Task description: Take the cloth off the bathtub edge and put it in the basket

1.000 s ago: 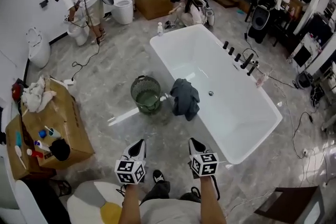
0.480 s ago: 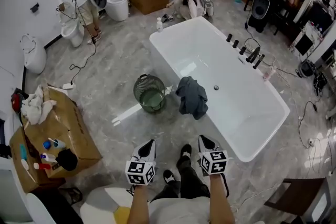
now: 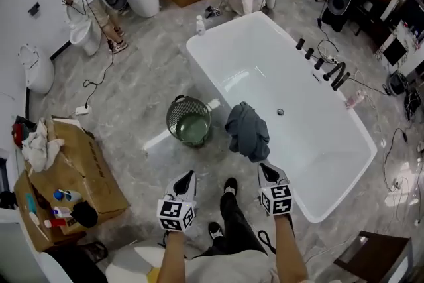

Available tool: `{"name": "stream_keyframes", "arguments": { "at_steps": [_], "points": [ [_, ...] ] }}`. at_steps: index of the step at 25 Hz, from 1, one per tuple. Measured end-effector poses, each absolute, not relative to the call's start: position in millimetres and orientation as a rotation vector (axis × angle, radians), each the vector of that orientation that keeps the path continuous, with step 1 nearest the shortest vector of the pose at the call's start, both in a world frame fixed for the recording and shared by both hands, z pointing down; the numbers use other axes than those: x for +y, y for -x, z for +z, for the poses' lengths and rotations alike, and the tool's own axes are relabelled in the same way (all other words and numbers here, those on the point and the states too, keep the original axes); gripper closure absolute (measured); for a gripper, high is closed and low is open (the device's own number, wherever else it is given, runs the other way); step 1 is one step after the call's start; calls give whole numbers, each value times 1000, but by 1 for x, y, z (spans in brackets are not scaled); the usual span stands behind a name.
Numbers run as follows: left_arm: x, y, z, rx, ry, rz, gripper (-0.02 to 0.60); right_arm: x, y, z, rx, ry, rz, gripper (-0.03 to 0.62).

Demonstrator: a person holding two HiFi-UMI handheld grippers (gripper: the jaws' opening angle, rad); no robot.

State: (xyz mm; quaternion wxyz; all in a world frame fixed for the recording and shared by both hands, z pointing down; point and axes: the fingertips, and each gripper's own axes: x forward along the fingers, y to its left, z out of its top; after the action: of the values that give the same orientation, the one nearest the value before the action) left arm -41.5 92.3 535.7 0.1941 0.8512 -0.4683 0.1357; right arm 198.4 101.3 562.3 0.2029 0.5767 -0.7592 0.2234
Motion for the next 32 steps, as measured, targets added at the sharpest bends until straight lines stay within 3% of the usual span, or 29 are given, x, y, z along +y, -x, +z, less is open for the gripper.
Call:
{"name": "stream_keyframes", "arguments": {
  "at_steps": [9,22,29,32],
  "points": [
    [-19,-9,591,-1201,-2388,480,528,-12,-232,644,-2027,-1579,727,594],
    [-84,-55,705,-1082,-2347,537,528,-81,-247,765,-1952,-1513,811,574],
    [-98,-74,761,-982,-2353,548,528,-94,-259,806,-1924,-1575,754,470],
    [-100,-80,779,-921,-2368,557,528,-97,-263,819,-1874,-1608,700,337]
  ]
}}
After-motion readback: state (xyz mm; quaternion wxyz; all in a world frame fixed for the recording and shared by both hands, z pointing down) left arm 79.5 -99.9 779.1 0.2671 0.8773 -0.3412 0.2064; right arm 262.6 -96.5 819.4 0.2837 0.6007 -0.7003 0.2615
